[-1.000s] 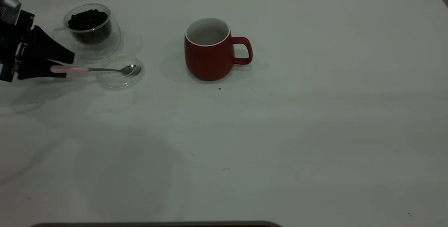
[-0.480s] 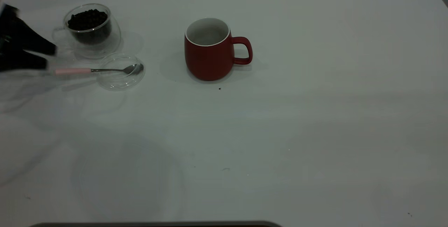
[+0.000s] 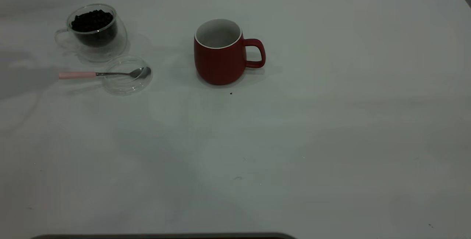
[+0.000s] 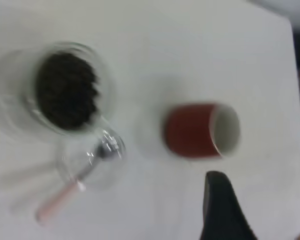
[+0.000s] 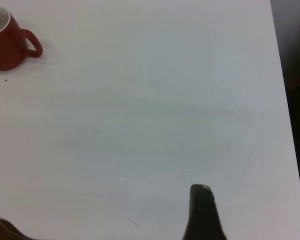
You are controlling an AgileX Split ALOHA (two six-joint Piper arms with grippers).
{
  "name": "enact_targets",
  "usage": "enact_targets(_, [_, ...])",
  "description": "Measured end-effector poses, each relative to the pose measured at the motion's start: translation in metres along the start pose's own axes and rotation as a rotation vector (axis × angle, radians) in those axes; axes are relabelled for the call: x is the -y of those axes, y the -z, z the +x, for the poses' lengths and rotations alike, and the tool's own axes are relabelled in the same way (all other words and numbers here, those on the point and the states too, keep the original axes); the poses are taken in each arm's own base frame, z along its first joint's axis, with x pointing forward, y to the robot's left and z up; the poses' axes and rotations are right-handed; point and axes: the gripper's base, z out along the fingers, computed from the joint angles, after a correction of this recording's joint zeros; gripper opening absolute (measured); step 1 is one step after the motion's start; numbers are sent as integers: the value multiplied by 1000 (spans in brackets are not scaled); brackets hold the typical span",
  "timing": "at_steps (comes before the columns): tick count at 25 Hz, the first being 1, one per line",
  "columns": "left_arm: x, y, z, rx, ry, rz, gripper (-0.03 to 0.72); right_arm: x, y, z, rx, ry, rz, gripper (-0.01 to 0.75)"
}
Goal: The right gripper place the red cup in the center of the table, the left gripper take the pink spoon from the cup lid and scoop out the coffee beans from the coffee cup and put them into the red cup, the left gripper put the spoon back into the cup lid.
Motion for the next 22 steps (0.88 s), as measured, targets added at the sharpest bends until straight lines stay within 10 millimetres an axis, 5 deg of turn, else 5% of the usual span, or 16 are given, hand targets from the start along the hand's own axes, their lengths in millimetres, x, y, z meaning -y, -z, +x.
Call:
enact_targets(6, [112, 37, 37, -234, -163, -362, 465, 0, 0, 0, 0, 0, 0, 558])
enact_targets(13, [190, 73, 84, -136, -322, -595, 465, 0, 0, 0, 0, 0, 0, 558])
enact_targets(16, [194, 80, 115, -144, -339, -585, 465, 0, 0, 0, 0, 0, 0, 558])
enact_targets(22, [152, 65, 200, -320, -272, -603, 465, 0, 0, 0, 0, 0, 0, 558])
